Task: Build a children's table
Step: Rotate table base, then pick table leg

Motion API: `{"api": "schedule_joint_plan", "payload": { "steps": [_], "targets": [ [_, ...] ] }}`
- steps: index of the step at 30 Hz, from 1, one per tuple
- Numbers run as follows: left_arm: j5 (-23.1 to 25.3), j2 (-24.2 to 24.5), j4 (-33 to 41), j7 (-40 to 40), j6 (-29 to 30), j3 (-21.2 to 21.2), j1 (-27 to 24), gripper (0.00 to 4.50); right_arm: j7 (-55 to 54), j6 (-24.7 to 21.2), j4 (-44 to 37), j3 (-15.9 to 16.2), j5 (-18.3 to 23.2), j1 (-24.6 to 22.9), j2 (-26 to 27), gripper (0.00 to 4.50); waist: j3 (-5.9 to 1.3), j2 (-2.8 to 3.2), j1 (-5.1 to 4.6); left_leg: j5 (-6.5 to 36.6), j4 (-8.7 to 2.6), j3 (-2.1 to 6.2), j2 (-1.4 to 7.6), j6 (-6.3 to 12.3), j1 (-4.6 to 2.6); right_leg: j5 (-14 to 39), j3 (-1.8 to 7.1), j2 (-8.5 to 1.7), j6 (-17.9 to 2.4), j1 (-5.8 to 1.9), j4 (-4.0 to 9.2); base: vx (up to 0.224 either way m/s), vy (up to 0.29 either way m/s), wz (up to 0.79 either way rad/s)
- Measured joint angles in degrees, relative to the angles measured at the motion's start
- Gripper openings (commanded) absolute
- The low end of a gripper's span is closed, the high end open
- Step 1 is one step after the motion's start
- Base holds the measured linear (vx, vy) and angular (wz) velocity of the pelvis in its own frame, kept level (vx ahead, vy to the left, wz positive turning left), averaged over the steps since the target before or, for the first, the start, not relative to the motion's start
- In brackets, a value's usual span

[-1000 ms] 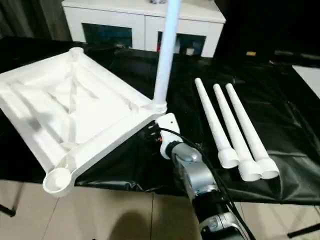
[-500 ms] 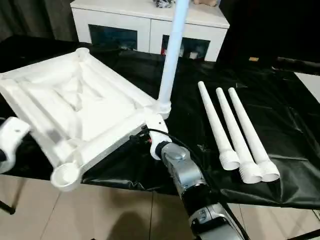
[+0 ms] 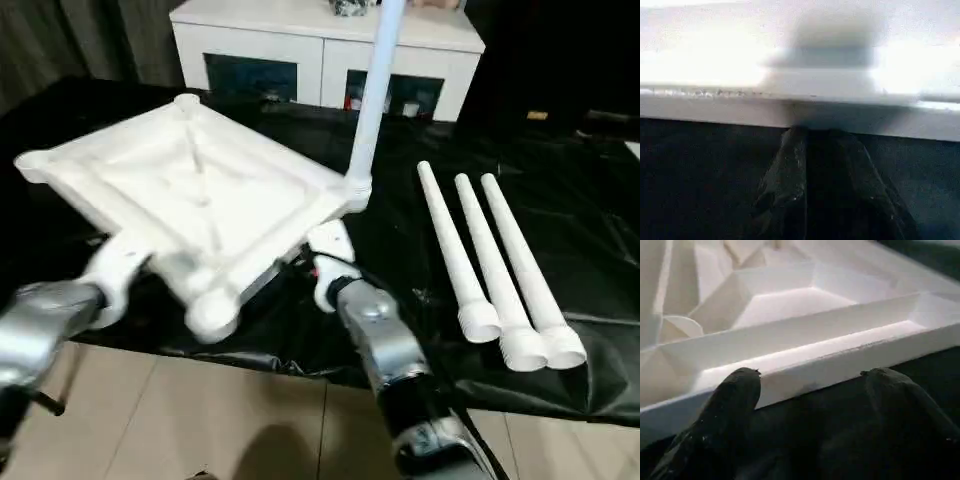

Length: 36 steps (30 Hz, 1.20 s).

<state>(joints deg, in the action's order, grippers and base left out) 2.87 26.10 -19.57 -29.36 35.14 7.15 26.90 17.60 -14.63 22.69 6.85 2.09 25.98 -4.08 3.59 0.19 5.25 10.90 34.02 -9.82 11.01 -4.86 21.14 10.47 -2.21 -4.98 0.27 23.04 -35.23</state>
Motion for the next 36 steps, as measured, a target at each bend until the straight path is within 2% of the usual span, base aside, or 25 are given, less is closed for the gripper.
{"api": "schedule_joint_plan", "payload": {
  "steps": [3,9,13,16,18,20,21,23,25,28,30,32,33,36],
  "targets": [
    [1.06,-1.71,-4.53,1.62,-3.52,0.74,3.15,0.95,-0.67,-0.65,-2.48,-1.05,-0.27,-0.91,-1.53,3.71,-0.05,0.31,-0.39,-0.02,0.03,0.12,0.01,-0.03,0.02,-0.04,-0.06,0.04,0.07,0.02,0.03,0.000,0.000,0.00],
    [3.62,-5.85,-19.00,6.65,-14.77,1.79,11.10,0.95,-4.05,-3.61,-6.84,-2.06,-1.65,-1.56,-2.60,3.71,-0.06,1.63,-1.21,-0.04,0.00,0.22,0.02,-0.01,0.12,-0.04,-0.07,0.14,0.16,0.08,0.13,0.000,0.000,0.00],
    [5.81,-7.60,-28.32,11.69,-22.99,2.81,14.54,0.95,-6.13,-6.12,-6.94,-3.16,-2.09,-1.05,-3.44,3.71,-0.03,1.81,-1.89,-0.07,0.02,0.25,0.01,0.04,0.17,-0.04,-0.09,0.14,0.16,0.08,0.21,0.000,0.000,0.00],
    [6.08,-8.52,-31.43,14.05,-26.51,2.72,15.31,0.95,-7.32,-8.23,-6.96,-4.42,-2.99,-0.42,-4.68,3.71,-0.01,1.85,-1.96,-0.10,0.03,0.24,0.01,0.09,0.20,-0.04,-0.08,0.13,0.16,0.08,0.24,0.000,0.000,0.00],
    [6.91,-9.26,-35.75,17.37,-32.10,2.68,16.50,0.95,-7.80,-12.40,-5.74,-4.95,-2.98,2.49,-6.26,3.71,0.13,2.09,-2.10,-0.14,0.12,0.24,0.00,0.15,0.31,-0.09,-0.08,0.11,0.19,0.11,0.23,0.000,0.000,0.00],
    [7.04,-9.58,-37.06,19.00,-35.54,2.49,16.72,0.95,-7.79,-15.09,-4.01,-5.96,-2.86,5.69,-7.65,3.71,0.14,2.18,-2.09,-0.16,0.16,0.24,-0.01,0.18,0.30,-0.09,-0.07,0.10,0.19,0.11,0.20,0.000,0.000,0.00],
    [6.88,-9.75,-37.18,19.18,-37.03,2.04,16.94,0.95,-7.82,-16.57,-3.46,-6.94,-2.85,7.55,-8.76,3.87,0.14,2.18,-1.95,-0.16,0.16,0.22,0.01,0.18,0.30,-0.09,-0.12,0.10,0.19,0.08,0.20,0.000,0.000,0.00],
    [5.65,-9.74,-36.52,17.09,-38.45,0.95,17.46,0.94,-8.00,-18.85,-0.69,-7.88,-2.83,10.94,-10.40,4.04,0.08,2.26,-1.93,-0.16,0.19,0.19,0.01,0.18,0.29,-0.09,-0.13,0.11,0.18,0.07,0.19,0.000,0.000,0.00],
    [3.35,-9.42,-31.84,11.16,-38.24,0.33,16.83,0.94,-8.37,-19.83,4.73,-8.63,-2.76,13.96,-11.29,4.18,-0.01,2.43,-1.97,-0.16,0.23,0.16,0.01,0.19,0.30,-0.09,-0.09,0.09,0.18,0.08,0.21,0.000,0.000,0.00],
    [-2.99,-8.64,-17.03,-3.59,-34.78,1.67,12.29,0.94,-7.41,-21.77,16.20,-8.69,-2.96,19.92,-14.56,4.49,-0.03,2.81,-1.94,-0.14,0.28,0.02,-0.01,0.23,0.33,-0.04,-0.05,-0.03,0.12,0.12,0.21,0.000,0.000,0.00],
    [-4.94,-8.07,-13.37,-8.09,-33.35,2.80,11.03,0.94,-6.96,-22.52,18.69,-8.74,-3.08,21.38,-15.49,4.50,-0.03,2.83,-1.91,-0.13,0.28,-0.06,0.01,0.25,0.32,0.04,-0.08,0.00,0.00,0.12,0.15,0.000,0.000,0.00],
    [-7.98,-5.26,-6.19,-14.29,-29.82,5.53,8.12,0.94,-6.06,-22.50,23.29,-7.96,-3.95,23.44,-15.85,4.50,-0.03,2.83,-2.24,-0.24,0.29,-0.03,0.08,0.40,0.32,0.06,-0.08,0.06,-0.02,0.21,0.07,0.000,0.000,0.00],
    [-9.67,-4.15,-2.15,-17.15,-27.83,7.08,6.80,0.94,-6.06,-22.47,25.69,-7.58,-4.67,23.74,-16.79,4.50,-0.04,2.84,-2.09,-0.27,0.29,-0.07,0.09,0.45,0.36,0.11,-0.14,0.06,-0.09,0.22,0.04,0.000,0.000,0.00],
    [-11.95,-1.61,3.84,-21.28,-24.02,8.90,4.99,0.94,-5.90,-22.43,29.43,-7.57,-5.17,24.09,-17.26,4.50,-0.03,2.85,-1.99,-0.29,0.34,-0.17,0.09,0.46,0.42,0.11,-0.12,0.05,-0.09,0.30,-0.05,0.000,0.000,0.00]
  ]
}}
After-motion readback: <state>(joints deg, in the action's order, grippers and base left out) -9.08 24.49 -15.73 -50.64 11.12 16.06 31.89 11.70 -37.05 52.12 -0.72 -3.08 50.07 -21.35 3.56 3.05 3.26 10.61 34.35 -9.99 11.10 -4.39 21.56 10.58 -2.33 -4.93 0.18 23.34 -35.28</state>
